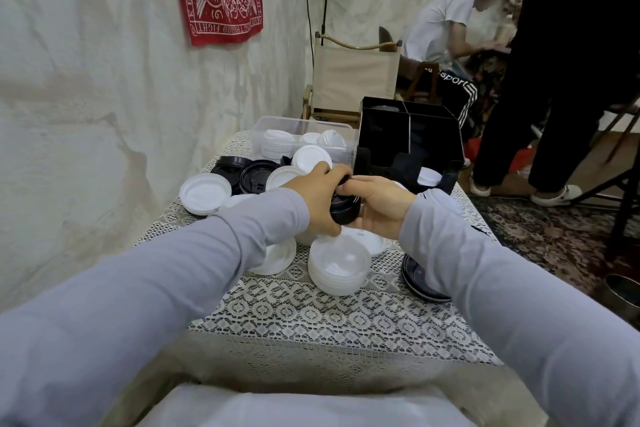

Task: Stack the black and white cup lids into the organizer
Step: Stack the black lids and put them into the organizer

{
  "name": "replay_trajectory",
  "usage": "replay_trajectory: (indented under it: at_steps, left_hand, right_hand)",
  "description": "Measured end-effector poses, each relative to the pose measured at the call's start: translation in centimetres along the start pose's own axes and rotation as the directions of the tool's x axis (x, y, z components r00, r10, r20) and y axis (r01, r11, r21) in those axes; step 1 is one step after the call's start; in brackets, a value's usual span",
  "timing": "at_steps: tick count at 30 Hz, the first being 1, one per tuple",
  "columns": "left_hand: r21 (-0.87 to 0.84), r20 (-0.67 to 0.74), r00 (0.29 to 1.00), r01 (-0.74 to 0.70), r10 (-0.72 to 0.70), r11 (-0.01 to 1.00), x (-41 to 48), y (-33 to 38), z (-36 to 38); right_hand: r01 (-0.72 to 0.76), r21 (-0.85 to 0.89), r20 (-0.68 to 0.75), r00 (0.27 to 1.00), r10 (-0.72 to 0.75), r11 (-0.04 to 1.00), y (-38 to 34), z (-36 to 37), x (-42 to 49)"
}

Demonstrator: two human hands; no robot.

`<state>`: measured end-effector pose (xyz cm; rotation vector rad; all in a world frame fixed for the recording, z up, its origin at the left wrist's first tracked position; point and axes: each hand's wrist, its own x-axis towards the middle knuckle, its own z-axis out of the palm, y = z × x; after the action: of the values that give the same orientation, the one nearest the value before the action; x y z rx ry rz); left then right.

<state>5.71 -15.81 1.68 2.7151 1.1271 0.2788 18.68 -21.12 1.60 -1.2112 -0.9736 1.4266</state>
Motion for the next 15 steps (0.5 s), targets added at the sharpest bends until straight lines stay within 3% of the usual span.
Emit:
replay_trajectory:
  at_steps: [2,4,7,9,11,12,15]
  left_hand:
    - [-0.022,0.001,1.0,0.003,-0.003,1.0,-0.1,0.1,0.2]
    - [-0.017,0.009,1.0,0.002,-0.002,1.0,-0.2,0.3,0.3]
    - [0.005,0.001,1.0,0.001,-0.001,1.0,-0.3,0.5,0.5]
    - [-0.006,-0.009,1.0,-0.015,0.015,1.0,-0.3,0.8,0.4]
    - [-0.012,-0.009,0.999,-0.033,0.033,0.999,-0.3,1.2,0.4]
    - [-0.009,-0.005,0.999,-0.039,0.039,0.999,-0.3,1.5,0.6]
    - [0.013,0.018,0.999,-0.05,0.05,0.999,-0.4,2.4,1.1]
  right_hand:
    - [0.019,-0.199,-0.04,0.999,-0.027,0.98,-0.1,-0.4,-0.5]
    - [0.044,-0.489,-0.126,0.985,-0.12,0.871,-0.3,-1.4,-1.2]
    - [0.124,-0.755,-0.142,0.928,-0.345,0.644,-0.5,-3.7,-3.4]
    - [0.09,-0.924,-0.08,0.905,-0.419,0.372,-0.2,-6.0,-5.2]
    - [-0.001,-0.996,-0.036,0.913,-0.407,0.086,0.6,-8.1,-6.7]
    - [-0.04,-0.999,-0.034,0.924,-0.382,-0.006,1.0,-9.0,-7.3]
    - [-0.081,-0.99,-0.042,0.947,-0.318,-0.111,2.4,-10.5,-8.4]
